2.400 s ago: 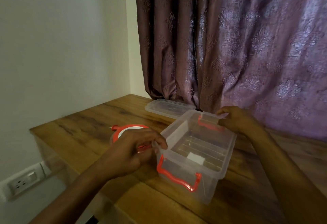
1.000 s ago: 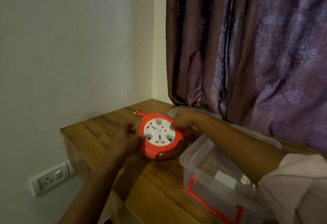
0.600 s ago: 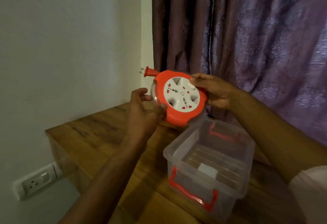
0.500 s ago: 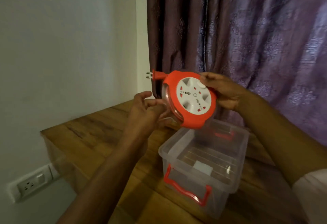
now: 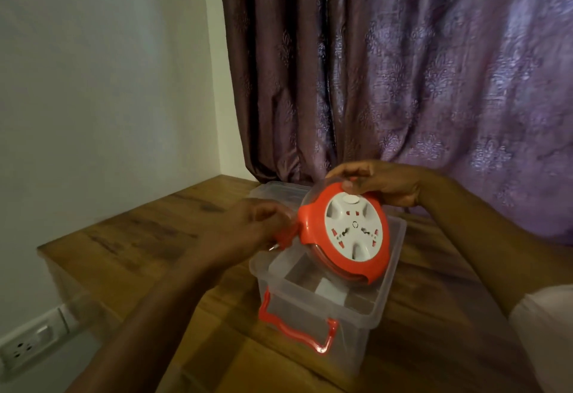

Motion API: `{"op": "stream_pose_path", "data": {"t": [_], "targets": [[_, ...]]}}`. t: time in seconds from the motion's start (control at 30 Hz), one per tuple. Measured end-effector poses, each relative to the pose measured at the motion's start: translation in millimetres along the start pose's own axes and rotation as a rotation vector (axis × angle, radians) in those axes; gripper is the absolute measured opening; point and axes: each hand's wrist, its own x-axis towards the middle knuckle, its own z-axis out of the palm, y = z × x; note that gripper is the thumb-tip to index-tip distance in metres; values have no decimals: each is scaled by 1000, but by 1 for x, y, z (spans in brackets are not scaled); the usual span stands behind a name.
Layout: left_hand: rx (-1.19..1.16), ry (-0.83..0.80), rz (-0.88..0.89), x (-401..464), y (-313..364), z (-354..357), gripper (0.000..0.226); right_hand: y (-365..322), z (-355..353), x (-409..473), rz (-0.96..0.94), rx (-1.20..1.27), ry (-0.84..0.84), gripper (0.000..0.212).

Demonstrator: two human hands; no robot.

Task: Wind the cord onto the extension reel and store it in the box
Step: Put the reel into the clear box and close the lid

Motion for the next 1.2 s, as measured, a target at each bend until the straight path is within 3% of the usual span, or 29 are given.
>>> {"op": "stream_pose_path", "data": {"t": [0.17, 0.37, 0.6, 0.73, 0.83, 1.03, 1.2], "targets": [[523, -100, 43, -4, 15, 6, 22, 8, 1, 3, 63, -10, -70, 36], [927, -134, 134, -8, 24, 17, 20, 8, 1, 6, 107, -69, -134, 34], [1050, -233, 79, -9, 21, 34, 21, 7, 16, 20, 252, -283, -257, 34], [1033, -243, 75, -8, 18, 35, 24, 9, 21, 25, 281, -314, -243, 31], [1042, -152, 114, -9, 13, 38, 29, 6, 25, 24, 266, -400, -211, 30], [1080, 38, 152, -9, 1, 47, 34, 1, 30, 27, 291, -819, -51, 27], [1054, 165, 210, -17, -5, 50, 29, 8, 37, 26, 299, -824, 14, 27]]}}
